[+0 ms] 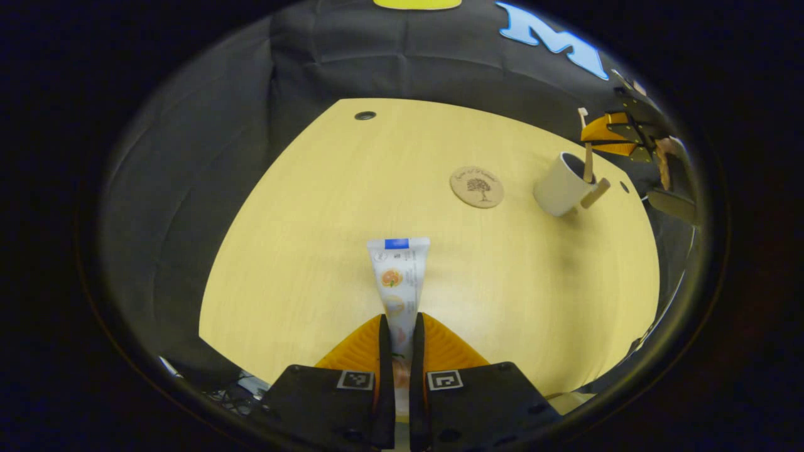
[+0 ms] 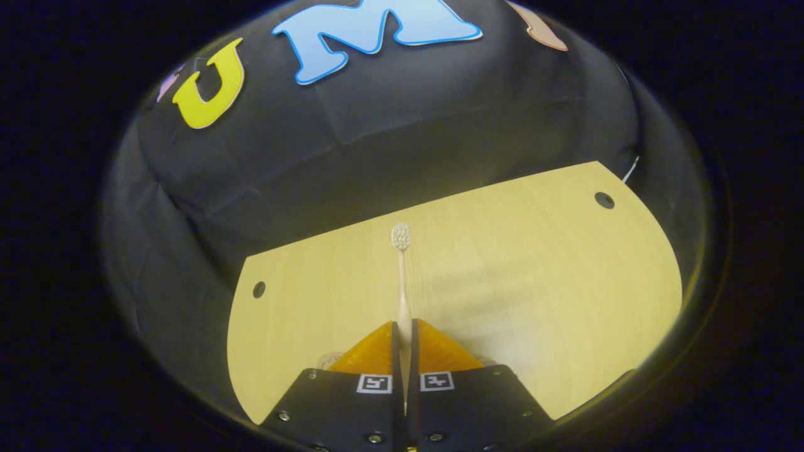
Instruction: Put the toothbrush and toothpaste on the desktop into the cup, then pick up the cup and place it on the coaster on the desktop.
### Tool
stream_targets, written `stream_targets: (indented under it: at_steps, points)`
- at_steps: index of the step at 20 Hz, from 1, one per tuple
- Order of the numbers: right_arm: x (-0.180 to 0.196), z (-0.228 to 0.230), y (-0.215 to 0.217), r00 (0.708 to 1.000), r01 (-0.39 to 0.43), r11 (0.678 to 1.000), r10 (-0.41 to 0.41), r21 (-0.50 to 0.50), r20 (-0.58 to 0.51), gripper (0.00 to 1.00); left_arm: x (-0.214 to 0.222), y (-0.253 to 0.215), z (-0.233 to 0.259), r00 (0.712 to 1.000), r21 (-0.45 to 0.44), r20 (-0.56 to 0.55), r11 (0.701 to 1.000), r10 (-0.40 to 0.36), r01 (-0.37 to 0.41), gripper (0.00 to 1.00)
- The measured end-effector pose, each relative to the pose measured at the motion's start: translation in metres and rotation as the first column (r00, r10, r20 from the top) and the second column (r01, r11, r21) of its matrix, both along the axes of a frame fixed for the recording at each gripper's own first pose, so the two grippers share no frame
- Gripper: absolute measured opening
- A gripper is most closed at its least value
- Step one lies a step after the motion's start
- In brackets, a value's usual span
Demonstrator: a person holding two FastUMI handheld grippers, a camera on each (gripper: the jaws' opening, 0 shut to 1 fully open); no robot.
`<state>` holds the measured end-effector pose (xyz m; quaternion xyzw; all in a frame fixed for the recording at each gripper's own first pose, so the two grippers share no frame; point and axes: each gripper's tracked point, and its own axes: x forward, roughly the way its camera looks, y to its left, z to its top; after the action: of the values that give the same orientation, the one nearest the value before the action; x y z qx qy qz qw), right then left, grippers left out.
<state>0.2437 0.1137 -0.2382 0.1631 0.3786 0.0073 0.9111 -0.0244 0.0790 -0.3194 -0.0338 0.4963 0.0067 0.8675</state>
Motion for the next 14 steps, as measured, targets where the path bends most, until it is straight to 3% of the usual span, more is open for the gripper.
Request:
stream_targets:
  at_steps: [4,9,14]
  points:
    - [0.009,-0.005,-0.001,0.999,-0.012,0.999,0.013,-0.038,0.041,0.02,-0.016,0.012,-0.001,0.998,0.006,-0.025,0.999,0.051,-0.050,0.15]
    - [0.009,-0.001,0.015,0.980,-0.072,0.992,0.090,-0.108,0.175,0.03,-0.013,0.011,0.000,0.998,0.008,-0.025,0.998,0.061,-0.061,0.16]
    - [0.002,-0.002,0.021,0.979,-0.079,0.993,0.094,-0.093,0.179,0.05,-0.008,0.006,0.009,0.999,0.015,0.003,0.999,0.047,-0.047,0.17]
